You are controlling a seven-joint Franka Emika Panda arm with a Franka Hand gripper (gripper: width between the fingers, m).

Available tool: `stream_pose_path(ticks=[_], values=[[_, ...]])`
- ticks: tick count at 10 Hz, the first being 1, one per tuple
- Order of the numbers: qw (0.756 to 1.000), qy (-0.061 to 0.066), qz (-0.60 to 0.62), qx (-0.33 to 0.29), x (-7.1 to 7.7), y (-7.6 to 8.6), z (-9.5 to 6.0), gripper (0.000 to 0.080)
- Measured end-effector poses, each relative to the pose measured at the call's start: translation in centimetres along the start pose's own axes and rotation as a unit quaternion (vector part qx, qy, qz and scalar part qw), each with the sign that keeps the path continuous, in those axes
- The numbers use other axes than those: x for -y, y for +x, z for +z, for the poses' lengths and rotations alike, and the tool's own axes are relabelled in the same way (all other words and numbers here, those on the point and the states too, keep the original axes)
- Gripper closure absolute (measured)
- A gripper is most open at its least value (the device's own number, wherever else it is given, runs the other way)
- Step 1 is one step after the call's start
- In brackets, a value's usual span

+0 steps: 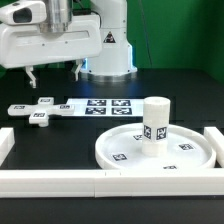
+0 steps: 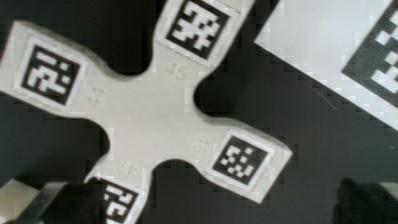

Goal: Assemble round table

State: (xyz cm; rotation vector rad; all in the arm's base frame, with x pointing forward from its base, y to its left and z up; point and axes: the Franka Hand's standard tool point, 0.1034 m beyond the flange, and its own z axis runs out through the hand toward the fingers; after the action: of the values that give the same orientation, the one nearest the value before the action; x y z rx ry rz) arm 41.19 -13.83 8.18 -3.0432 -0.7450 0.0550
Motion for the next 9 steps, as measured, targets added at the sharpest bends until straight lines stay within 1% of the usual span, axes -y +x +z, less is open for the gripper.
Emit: stream_pose_path(ticks=[2, 3, 4, 6, 9], values=[[1.000, 0.000, 0.000, 0.000, 0.0, 0.0, 0.0, 0.0151], [1.000, -0.004, -0.021, 0.000, -0.3, 0.0, 0.2, 0.0151], [0.999, -0.013, -0.052, 0.000, -1.1, 0.2, 0.6, 0.0151], [0.997, -0.019, -0.080, 0.002, -2.4, 0.9, 1.3, 0.0151], [0.997, -0.018, -0.080, 0.003, -2.3, 0.8, 1.4, 0.0151]])
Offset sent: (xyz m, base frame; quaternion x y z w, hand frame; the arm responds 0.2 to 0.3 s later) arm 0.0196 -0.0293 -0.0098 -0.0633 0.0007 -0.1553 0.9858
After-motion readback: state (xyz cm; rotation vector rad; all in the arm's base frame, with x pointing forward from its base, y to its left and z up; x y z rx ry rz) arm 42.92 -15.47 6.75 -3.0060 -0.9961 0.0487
